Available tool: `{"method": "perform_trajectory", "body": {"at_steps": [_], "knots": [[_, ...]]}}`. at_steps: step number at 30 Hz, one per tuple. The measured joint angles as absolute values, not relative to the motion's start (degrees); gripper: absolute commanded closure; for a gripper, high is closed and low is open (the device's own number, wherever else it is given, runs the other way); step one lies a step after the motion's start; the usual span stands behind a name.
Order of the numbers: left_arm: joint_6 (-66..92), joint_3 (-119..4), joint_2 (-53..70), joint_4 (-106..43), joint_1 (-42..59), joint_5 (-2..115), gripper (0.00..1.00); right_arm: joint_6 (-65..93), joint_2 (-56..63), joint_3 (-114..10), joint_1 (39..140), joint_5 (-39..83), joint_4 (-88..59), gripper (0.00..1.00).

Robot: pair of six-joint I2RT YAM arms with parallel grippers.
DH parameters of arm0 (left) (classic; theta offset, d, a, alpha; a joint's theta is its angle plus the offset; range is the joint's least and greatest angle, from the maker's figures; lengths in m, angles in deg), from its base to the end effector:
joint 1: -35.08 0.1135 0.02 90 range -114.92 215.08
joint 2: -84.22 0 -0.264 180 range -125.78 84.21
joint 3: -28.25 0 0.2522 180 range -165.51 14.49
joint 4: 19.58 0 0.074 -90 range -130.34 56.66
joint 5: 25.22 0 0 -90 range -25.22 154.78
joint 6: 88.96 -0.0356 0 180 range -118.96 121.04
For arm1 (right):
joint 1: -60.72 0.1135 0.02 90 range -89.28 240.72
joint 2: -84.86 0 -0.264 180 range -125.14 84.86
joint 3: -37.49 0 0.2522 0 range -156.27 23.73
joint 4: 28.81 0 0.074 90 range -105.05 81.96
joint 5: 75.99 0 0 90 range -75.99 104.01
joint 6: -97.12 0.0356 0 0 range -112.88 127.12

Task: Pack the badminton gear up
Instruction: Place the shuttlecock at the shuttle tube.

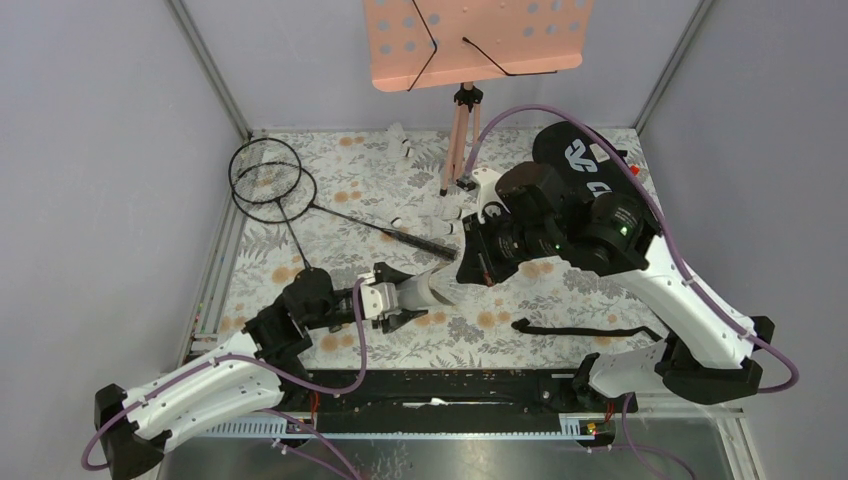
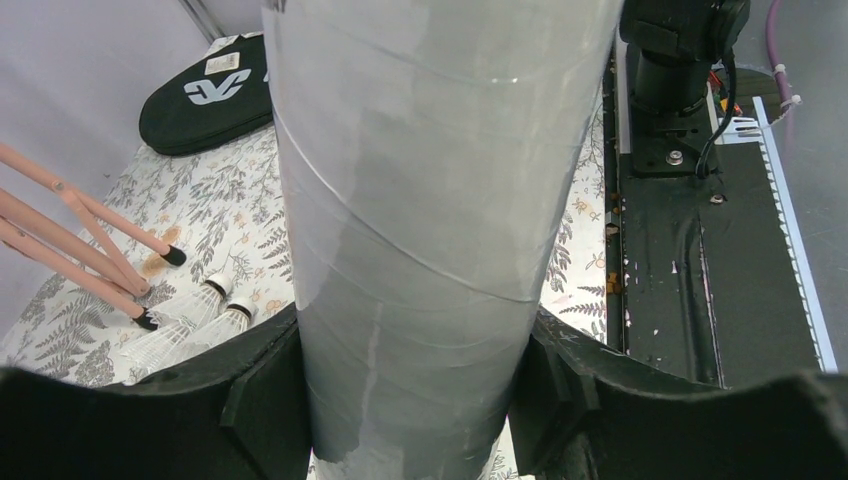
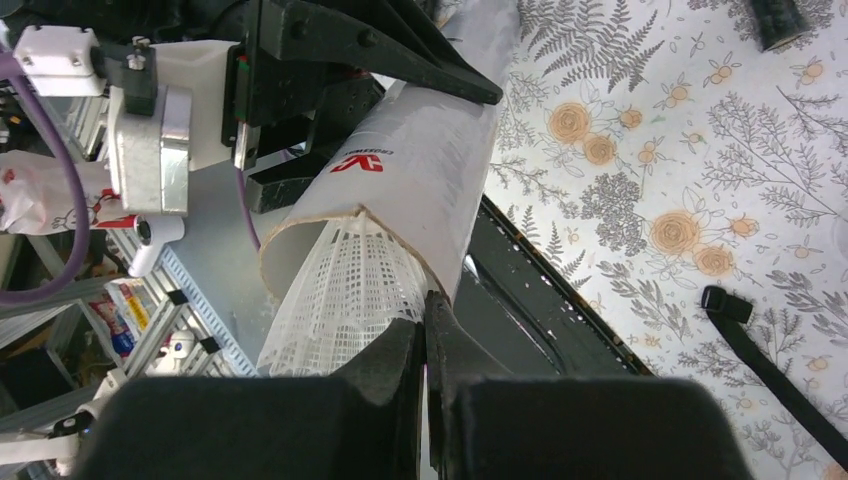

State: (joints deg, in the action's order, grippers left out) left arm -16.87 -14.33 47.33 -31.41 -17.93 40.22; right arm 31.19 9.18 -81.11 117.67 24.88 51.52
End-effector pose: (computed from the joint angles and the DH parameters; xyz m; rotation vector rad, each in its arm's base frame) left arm 0.0878 -0.1412 0.2856 1.2591 1.1939 -0.8146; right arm 0.1176 0.1930 0.4748 -0.7851 2.2632 0.9411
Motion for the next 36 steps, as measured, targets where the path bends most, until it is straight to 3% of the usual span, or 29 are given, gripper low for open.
{"method": "perform_trajectory", "body": {"at_steps": [10, 16, 21, 25, 28, 36], "knots": [[-16.24, -14.25, 46.96, -31.01, -17.89, 41.47, 0.41, 28.66, 5.97, -84.04, 121.23, 19.31, 52.18, 1.00], [-15.84, -14.25, 46.61, -30.45, -17.56, 41.84, 0.41, 27.00, -0.26, -91.75, 123.62, 13.45, 55.76, 0.93], [-15.21, -14.25, 46.70, -30.18, -17.36, 42.67, 0.41, 25.95, -3.36, -95.93, 124.69, 11.05, 58.45, 0.70], [-14.36, -13.96, 46.83, -29.48, -17.36, 43.39, 0.41, 25.10, -4.61, -98.07, 125.19, 10.35, 59.65, 0.58], [-13.72, -13.96, 47.11, -29.55, -17.36, 44.16, 0.41, 24.66, -4.54, -99.64, 125.21, 9.85, 59.72, 0.41], [-12.39, -13.00, 49.01, -29.05, -17.76, 45.91, 0.41, 22.89, 2.82, -96.19, 125.17, 7.14, 54.95, 0.08]]}}
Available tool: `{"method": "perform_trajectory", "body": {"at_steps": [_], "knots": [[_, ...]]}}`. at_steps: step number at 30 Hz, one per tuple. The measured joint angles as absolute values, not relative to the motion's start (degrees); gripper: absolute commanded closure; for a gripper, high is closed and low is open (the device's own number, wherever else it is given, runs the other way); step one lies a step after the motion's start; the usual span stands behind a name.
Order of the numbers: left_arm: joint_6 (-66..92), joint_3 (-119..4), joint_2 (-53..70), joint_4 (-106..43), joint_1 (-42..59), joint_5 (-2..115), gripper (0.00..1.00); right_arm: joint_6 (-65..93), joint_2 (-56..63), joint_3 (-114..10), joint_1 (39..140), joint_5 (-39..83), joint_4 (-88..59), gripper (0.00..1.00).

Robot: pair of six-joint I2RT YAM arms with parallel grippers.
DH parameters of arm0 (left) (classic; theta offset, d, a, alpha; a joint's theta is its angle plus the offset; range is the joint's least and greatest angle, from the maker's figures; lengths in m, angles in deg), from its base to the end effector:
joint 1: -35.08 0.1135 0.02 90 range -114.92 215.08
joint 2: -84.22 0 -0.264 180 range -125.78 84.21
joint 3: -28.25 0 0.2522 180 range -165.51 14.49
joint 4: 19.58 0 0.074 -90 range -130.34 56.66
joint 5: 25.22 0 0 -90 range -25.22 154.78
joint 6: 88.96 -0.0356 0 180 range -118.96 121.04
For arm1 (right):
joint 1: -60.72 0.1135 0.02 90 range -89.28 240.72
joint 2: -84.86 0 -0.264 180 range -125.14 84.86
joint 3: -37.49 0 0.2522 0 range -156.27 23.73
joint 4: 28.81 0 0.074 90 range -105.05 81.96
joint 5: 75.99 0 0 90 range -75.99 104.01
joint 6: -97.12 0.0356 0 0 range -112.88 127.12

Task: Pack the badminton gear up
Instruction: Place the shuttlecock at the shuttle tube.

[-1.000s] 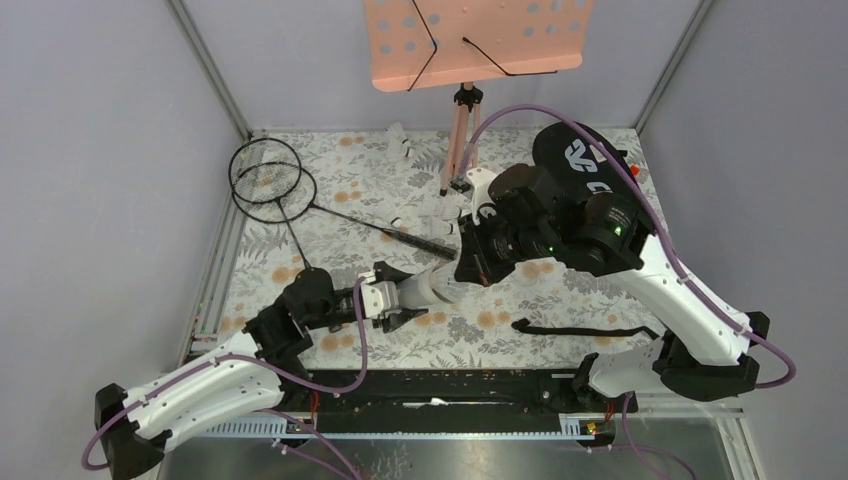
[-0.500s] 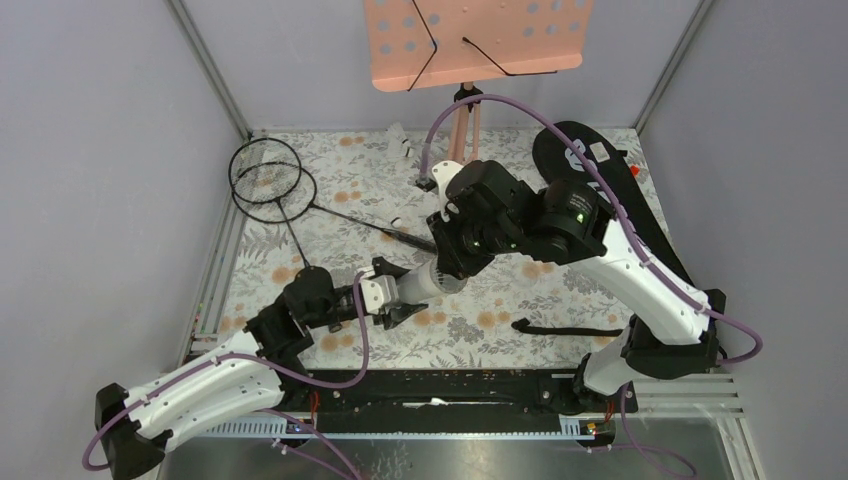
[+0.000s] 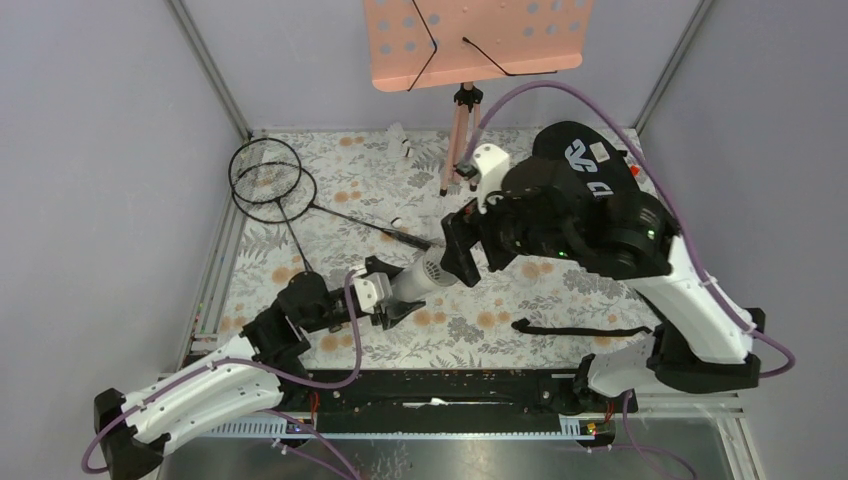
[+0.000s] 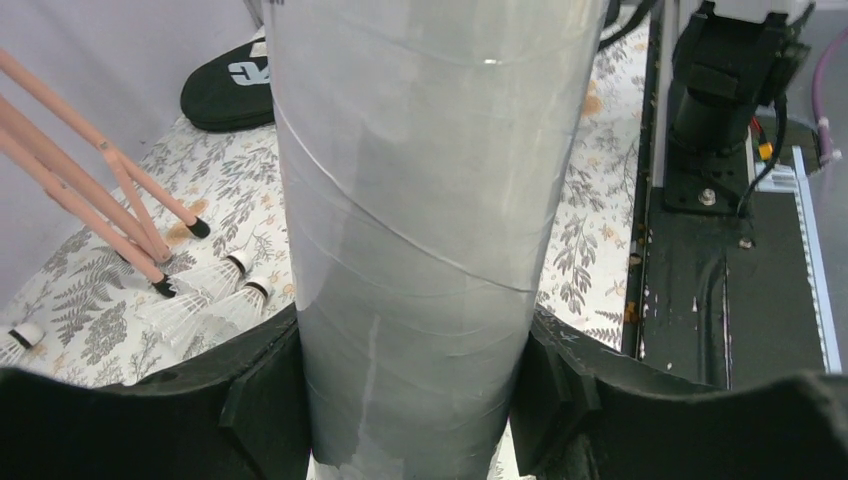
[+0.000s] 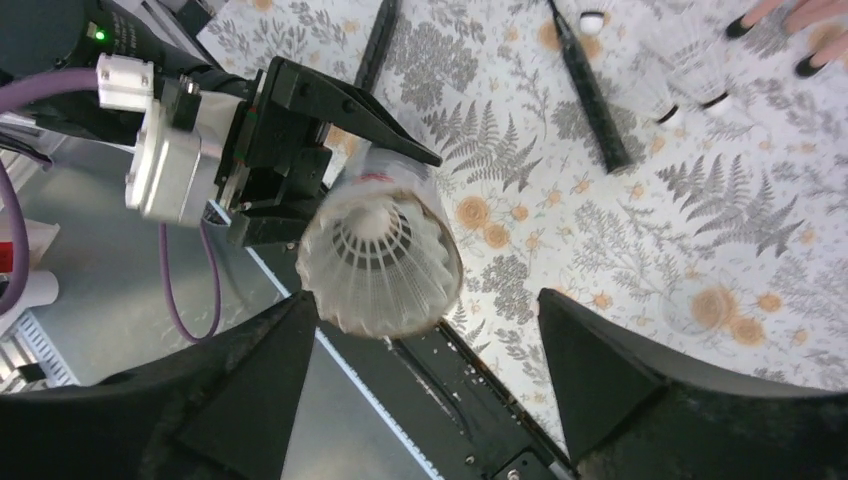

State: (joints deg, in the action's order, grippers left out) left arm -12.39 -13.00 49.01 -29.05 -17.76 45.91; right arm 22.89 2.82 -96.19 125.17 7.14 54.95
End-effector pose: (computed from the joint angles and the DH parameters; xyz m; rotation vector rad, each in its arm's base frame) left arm 0.0890 -0.1365 0.2858 1.1298 1.2534 -0.7902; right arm 0.1041 0.2080 0.5146 -0.8427 2.0406 0.6848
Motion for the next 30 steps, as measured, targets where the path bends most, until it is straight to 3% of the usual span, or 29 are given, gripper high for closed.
{"method": "perform_trajectory", "body": {"at_steps": [1, 8, 11, 15, 19, 30], "knots": [[-11.95, -12.93, 49.43, -28.98, -17.76, 46.41, 0.40, 22.98, 3.81, -95.62, 125.17, 6.96, 54.45, 0.01], [-6.14, -9.35, 54.59, -23.45, -17.80, 54.76, 0.38, 21.77, 17.09, -80.10, 125.17, 3.57, 41.34, 0.00], [-3.84, -7.38, 57.01, -20.22, -17.80, 60.57, 0.26, 21.38, 20.92, -74.73, 125.17, 1.65, 36.29, 0.00], [-0.45, -5.09, 60.01, -16.22, -17.80, 70.84, 0.23, 20.68, 23.76, -69.39, 125.17, -0.89, 30.17, 0.00], [1.82, -4.45, 61.23, -15.04, -17.80, 76.96, 0.22, 19.92, 24.00, -65.52, 125.04, -3.77, 26.25, 0.00], [4.14, -4.52, 57.67, -19.30, -17.80, 77.49, 0.28, 20.72, 20.50, -58.64, 115.16, -3.20, 18.63, 0.00]]}}
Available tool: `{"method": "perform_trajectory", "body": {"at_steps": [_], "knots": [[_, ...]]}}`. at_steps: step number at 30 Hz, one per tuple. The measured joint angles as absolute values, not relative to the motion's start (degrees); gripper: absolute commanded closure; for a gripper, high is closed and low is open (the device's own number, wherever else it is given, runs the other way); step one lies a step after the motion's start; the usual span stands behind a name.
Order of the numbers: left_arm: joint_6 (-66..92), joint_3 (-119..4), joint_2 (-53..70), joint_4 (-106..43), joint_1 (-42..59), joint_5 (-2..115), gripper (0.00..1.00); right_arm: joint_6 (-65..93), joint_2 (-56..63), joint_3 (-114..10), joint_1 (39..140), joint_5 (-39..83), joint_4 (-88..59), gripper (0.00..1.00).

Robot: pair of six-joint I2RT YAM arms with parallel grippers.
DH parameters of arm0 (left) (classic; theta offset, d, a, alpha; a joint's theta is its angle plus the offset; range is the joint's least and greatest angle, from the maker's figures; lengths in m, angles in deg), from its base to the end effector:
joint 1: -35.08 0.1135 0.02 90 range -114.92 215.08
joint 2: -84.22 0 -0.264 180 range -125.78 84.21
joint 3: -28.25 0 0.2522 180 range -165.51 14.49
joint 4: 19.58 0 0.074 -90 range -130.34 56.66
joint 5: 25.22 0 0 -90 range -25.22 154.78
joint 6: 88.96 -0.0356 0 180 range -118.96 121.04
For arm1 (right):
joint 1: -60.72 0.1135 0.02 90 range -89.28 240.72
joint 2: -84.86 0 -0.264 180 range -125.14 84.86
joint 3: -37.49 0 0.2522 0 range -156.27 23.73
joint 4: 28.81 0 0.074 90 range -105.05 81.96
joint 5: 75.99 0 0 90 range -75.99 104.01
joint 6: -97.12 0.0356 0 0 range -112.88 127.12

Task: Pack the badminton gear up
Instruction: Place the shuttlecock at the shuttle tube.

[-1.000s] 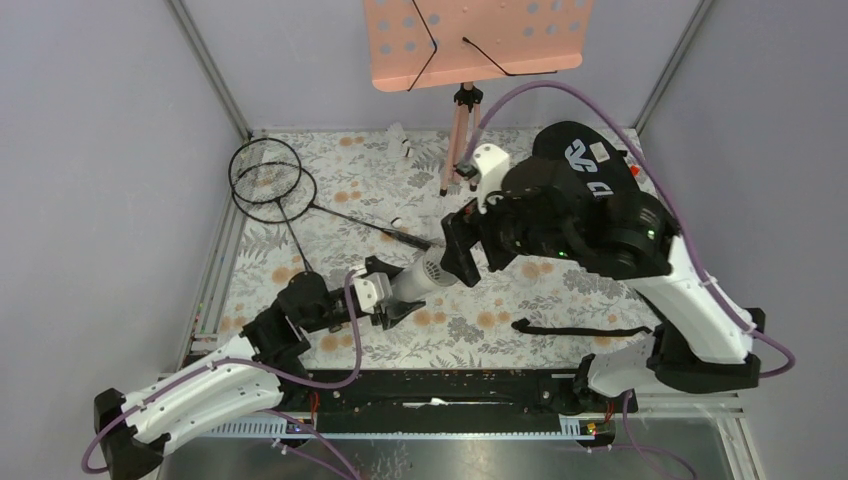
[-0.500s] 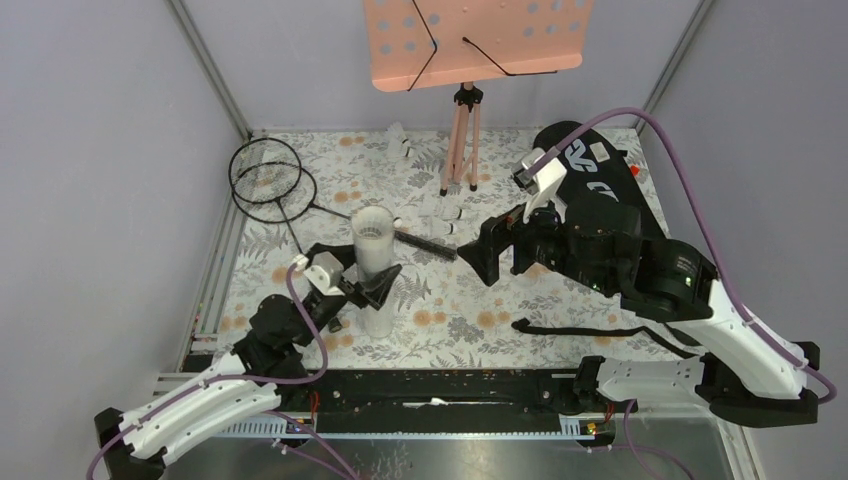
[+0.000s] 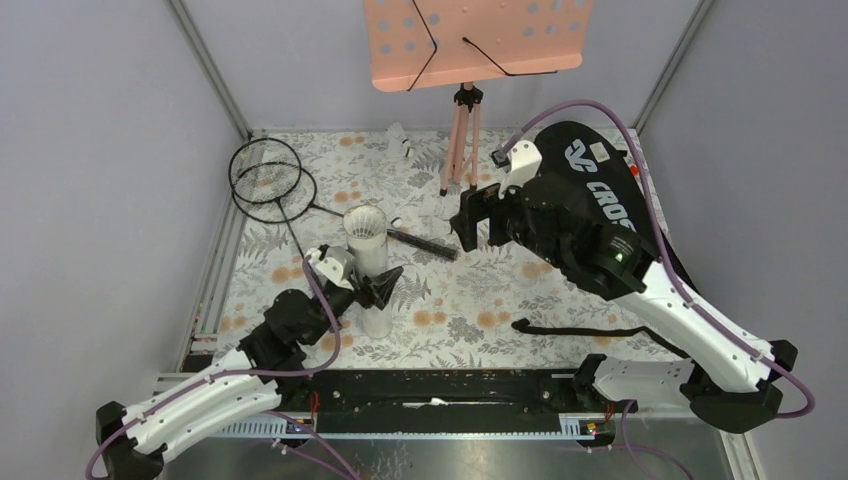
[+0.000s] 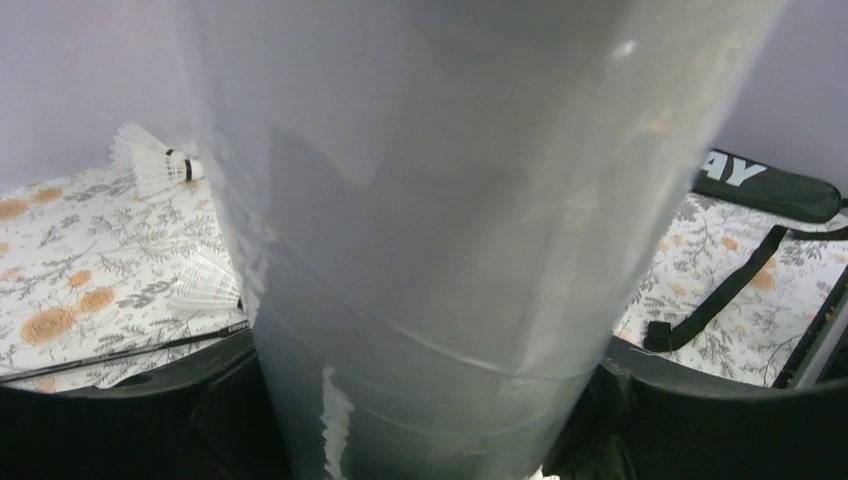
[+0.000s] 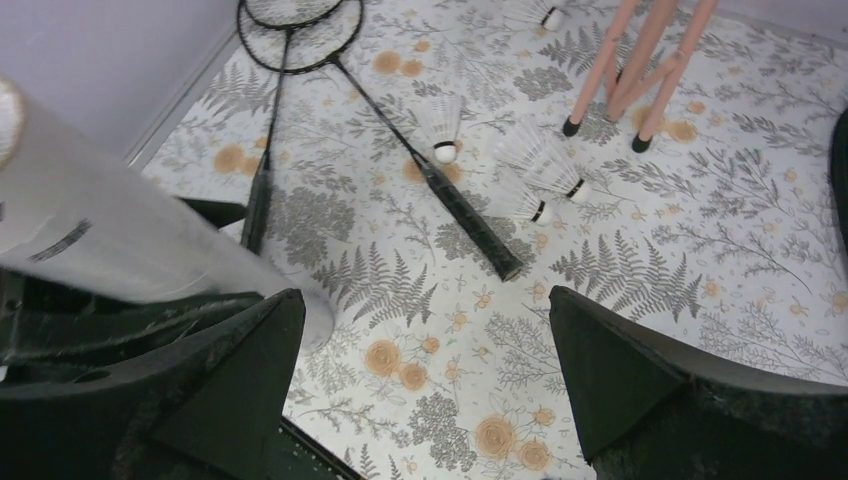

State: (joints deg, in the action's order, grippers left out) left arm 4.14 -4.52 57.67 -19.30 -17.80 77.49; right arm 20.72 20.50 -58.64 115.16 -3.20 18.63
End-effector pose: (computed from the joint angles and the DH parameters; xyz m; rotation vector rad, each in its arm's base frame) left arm 0.0923 -0.1090 0.2711 0.4555 1.4206 -0.6328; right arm 0.1389 0.1762 0.4551 -0.4480 1.8135 0.5543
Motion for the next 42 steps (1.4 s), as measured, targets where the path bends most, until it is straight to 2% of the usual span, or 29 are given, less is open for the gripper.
{"method": "perform_trajectory", "body": {"at_steps": [8, 16, 18, 20, 23, 30, 36, 42], "knots": [[6.30, -4.52, 55.72, -20.81, -17.80, 75.67, 0.32, 23.41, 14.97, -56.65, 106.15, 4.01, 16.72, 0.01], [6.89, -4.63, 53.21, -18.56, -17.80, 71.63, 0.34, 19.04, 13.07, -64.82, 105.52, 25.56, 14.30, 0.02], [6.87, -4.89, 52.60, -18.45, -17.80, 70.65, 0.34, 18.21, 13.07, -68.26, 105.52, 31.18, 13.55, 0.10], [6.82, -5.17, 52.05, -18.40, -17.80, 69.40, 0.34, 17.51, 12.90, -71.27, 105.56, 36.14, 12.99, 0.36], [6.43, -5.66, 50.96, -18.21, -17.80, 67.48, 0.37, 17.18, 10.65, -77.26, 105.76, 41.76, 13.95, 0.52], [4.88, -8.72, 45.39, -18.10, -17.80, 62.89, 0.41, 14.36, -0.78, -92.15, 108.38, 42.11, 26.80, 0.64], [3.65, -11.23, 41.21, -18.01, -17.80, 60.16, 0.42, 10.93, -11.60, -105.39, 111.86, 36.27, 43.54, 0.69], [3.00, -11.43, 40.49, -17.55, -17.74, 59.08, 0.41, 8.40, -18.03, -113.06, 114.46, 31.83, 53.40, 0.71]]}}
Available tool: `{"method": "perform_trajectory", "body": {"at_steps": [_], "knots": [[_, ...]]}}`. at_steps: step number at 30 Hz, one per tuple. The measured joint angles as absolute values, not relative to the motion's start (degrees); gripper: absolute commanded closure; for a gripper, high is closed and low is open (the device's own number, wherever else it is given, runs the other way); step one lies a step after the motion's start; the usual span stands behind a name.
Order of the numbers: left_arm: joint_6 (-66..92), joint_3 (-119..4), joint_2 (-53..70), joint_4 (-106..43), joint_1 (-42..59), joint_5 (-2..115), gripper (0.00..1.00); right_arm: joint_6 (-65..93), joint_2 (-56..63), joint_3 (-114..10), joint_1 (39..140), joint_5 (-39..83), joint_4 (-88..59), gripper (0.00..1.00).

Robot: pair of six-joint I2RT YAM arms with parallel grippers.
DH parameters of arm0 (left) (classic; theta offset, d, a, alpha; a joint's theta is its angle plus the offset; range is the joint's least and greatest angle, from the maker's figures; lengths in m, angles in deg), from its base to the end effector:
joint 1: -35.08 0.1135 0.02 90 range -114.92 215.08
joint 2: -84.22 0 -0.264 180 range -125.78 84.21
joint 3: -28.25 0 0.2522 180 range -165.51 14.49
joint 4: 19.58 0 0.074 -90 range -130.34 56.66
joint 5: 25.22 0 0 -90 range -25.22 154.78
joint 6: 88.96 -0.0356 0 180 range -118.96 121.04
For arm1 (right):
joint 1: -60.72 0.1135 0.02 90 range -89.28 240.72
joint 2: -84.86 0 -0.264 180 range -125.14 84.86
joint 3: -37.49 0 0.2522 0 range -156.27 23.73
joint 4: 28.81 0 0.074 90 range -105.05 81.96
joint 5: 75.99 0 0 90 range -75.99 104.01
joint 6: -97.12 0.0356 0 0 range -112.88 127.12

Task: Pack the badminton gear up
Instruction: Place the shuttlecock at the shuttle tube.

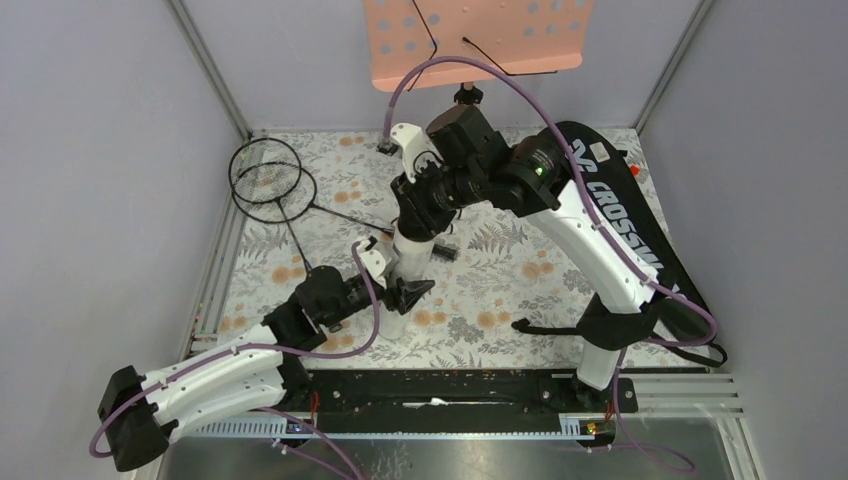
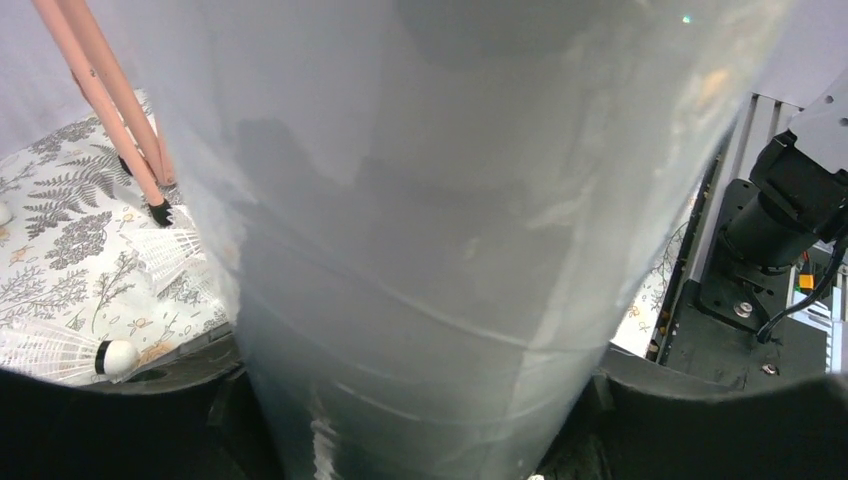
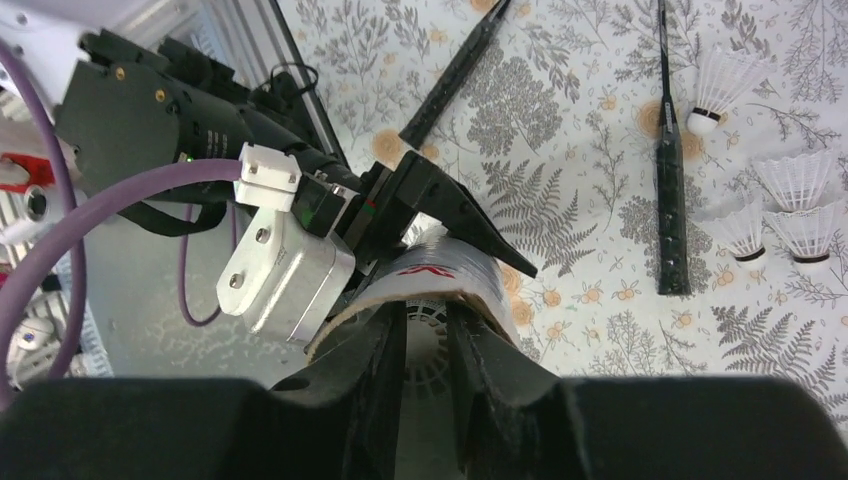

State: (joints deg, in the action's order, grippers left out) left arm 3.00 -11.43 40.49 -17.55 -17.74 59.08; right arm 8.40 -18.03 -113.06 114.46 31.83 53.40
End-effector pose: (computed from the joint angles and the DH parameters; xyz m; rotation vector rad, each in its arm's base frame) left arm 0.1121 -0.1536 0.2743 0.7878 1.4704 -0.8136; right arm 0.1909 0.2787 0.4961 -1.1718 1.9548 0.8673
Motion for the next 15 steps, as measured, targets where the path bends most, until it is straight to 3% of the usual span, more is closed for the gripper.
{"method": "perform_trajectory", "body": {"at_steps": [6, 10, 15], "knots": [[2.19, -11.43, 40.56, -17.57, -17.87, 58.23, 0.42, 6.25, -18.71, -113.35, 117.43, 28.88, 55.59, 0.67], [2.21, -11.40, 40.67, -17.62, -17.89, 58.28, 0.42, 5.86, -18.71, -114.24, 117.76, 27.33, 56.11, 0.57], [2.89, -11.12, 42.30, -18.95, -17.89, 59.22, 0.42, 5.75, -18.69, -118.53, 118.15, 23.92, 57.57, 0.23]]}}
